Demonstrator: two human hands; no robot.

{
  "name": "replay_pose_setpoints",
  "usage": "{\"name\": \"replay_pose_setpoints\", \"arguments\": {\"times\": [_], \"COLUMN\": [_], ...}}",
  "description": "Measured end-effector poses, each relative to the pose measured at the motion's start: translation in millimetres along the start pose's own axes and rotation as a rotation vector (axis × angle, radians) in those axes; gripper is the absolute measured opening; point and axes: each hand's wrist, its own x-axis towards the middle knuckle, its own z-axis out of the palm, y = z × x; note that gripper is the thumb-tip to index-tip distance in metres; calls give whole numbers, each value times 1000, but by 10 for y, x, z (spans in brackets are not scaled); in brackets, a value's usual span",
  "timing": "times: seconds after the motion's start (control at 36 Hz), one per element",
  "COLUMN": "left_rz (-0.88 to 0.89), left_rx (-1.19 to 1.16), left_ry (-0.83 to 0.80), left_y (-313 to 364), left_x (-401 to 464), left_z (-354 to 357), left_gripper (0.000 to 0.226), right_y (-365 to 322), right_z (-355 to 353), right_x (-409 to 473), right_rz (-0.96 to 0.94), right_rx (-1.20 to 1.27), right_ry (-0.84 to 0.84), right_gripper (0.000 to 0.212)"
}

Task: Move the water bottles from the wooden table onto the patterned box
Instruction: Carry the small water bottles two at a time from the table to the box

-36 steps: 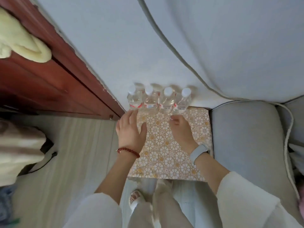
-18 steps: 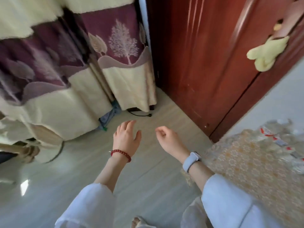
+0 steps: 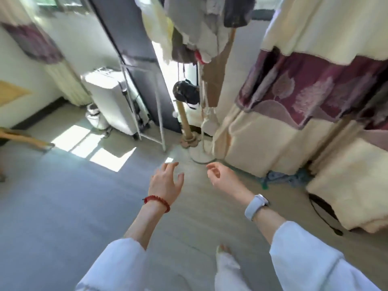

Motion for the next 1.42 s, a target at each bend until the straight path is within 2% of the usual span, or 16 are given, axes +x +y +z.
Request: {"name": "replay_pose_setpoints", "arguments": {"times": [0.17,0.44,0.58,0.75,1.08,1.42], "left_rz": [-213,-479,-603,-722,-751,-738], "left_rx": [37,-39,-12,-8,16,6], "left_ry": [119,310,404,551,782,796], "left_y": [-958,-2075,-2692,-3748,-6142,-8306], "left_x": [617,2120,2551,2870,3861,5159], "left_z": [-559,-1628,-2215,-2894,-4600,-5603], "left_gripper": [39,38,37,37,31,30], "right_y": [-793,-2314,-3100,-4039,-6200,-7779], "right_z": [654,1480,2128,3092,5116,6757], "right_x": [1125,3138,3751,4403,5767,7330], "right_rz": [-184,-434,-523,-647,-755,-777], "right_rx": [-111,-177,-163,-187,-195,-180], "right_ry": [-212,-361,-509,-617,-622,-636], "right_gripper": [30,29,31,30,28,32]}}
